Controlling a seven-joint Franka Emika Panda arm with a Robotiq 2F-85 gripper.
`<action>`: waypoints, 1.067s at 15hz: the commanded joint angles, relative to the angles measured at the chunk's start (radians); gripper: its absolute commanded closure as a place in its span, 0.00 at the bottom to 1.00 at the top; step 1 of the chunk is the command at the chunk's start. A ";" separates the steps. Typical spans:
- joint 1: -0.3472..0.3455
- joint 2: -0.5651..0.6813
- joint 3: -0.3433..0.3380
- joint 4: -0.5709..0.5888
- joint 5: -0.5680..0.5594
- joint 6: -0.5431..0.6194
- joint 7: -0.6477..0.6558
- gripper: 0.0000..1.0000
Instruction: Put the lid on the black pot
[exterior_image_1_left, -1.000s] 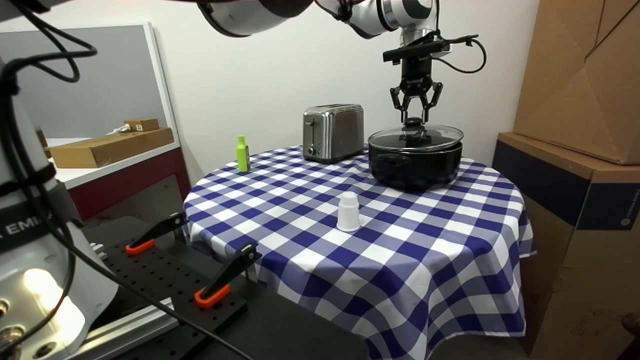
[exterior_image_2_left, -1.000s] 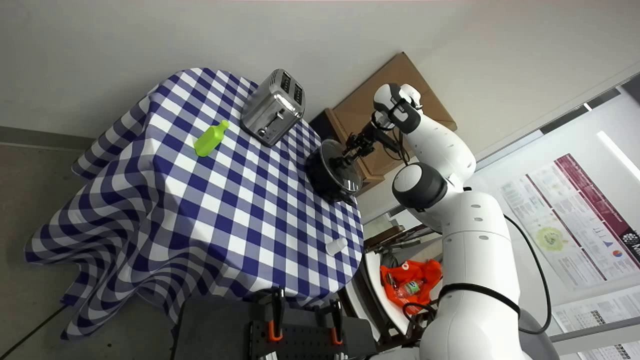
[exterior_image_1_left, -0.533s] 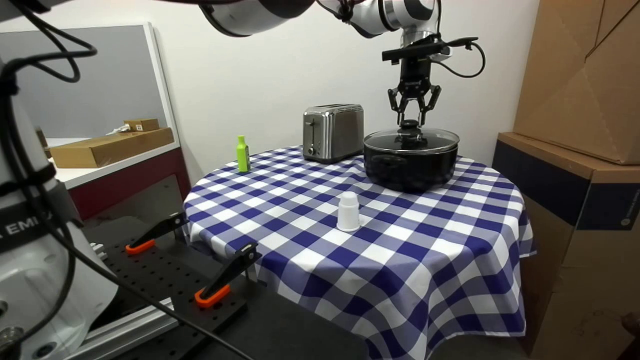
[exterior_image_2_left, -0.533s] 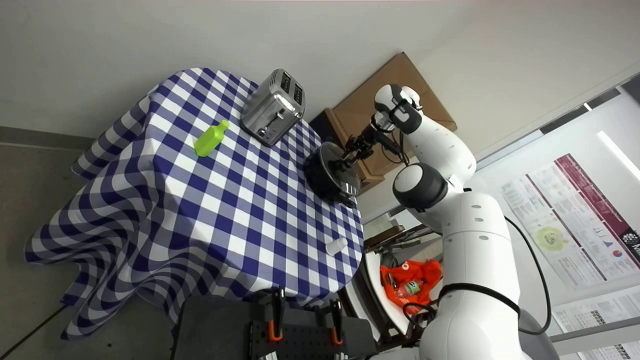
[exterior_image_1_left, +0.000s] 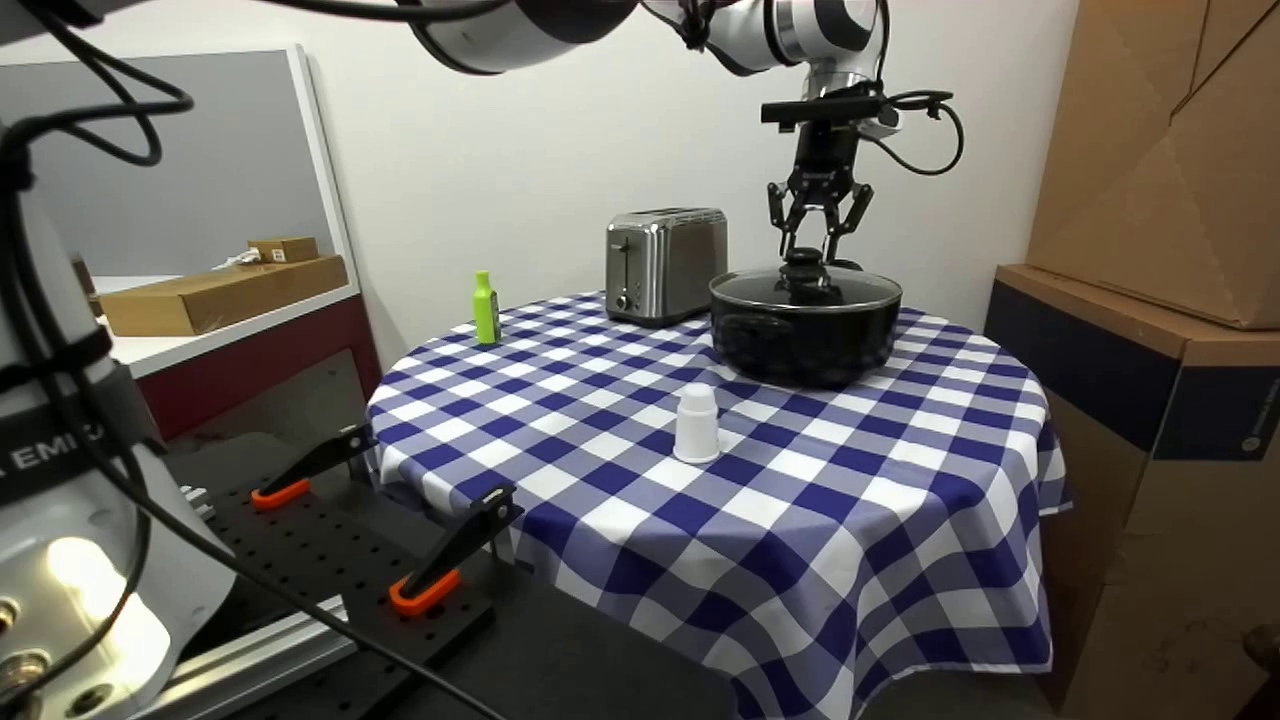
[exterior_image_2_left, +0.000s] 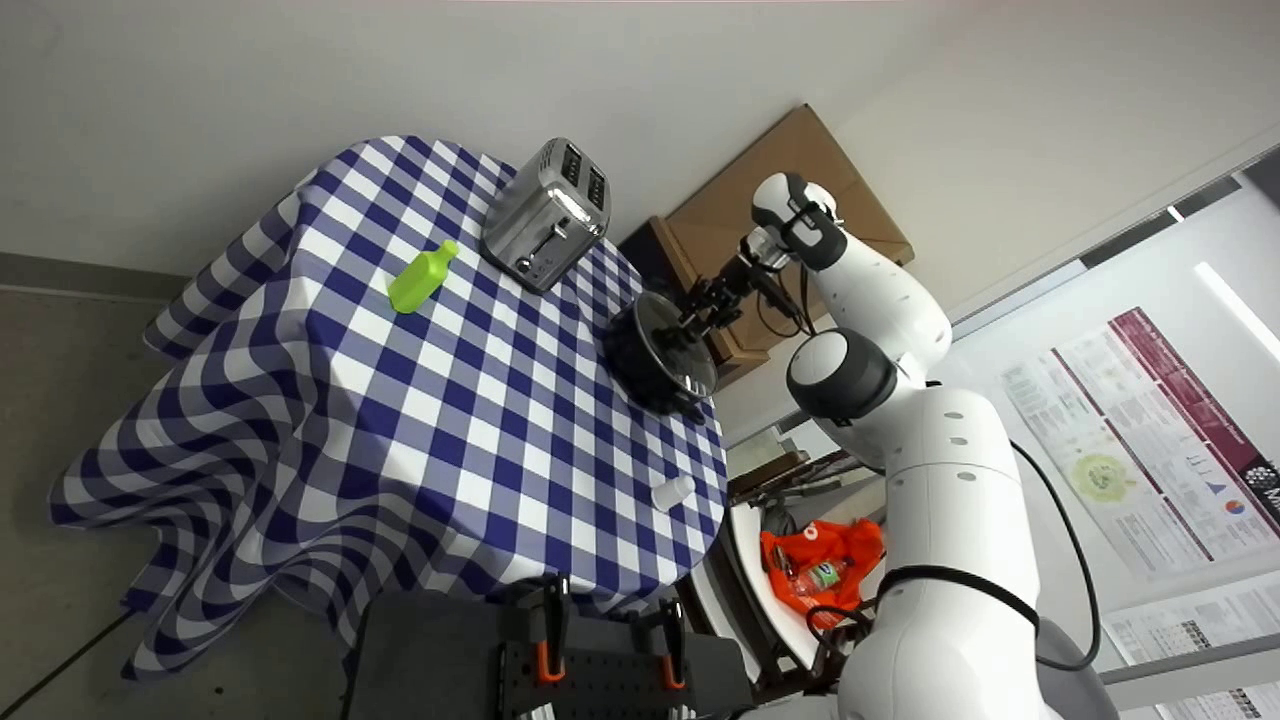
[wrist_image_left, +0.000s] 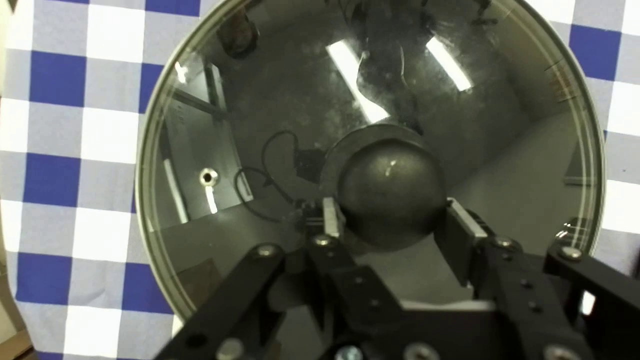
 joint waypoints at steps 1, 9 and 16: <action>-0.012 0.004 0.022 0.023 0.032 -0.079 -0.007 0.22; -0.002 -0.053 0.000 0.007 0.011 -0.040 0.027 0.00; 0.026 -0.140 0.002 0.012 0.013 -0.024 0.062 0.00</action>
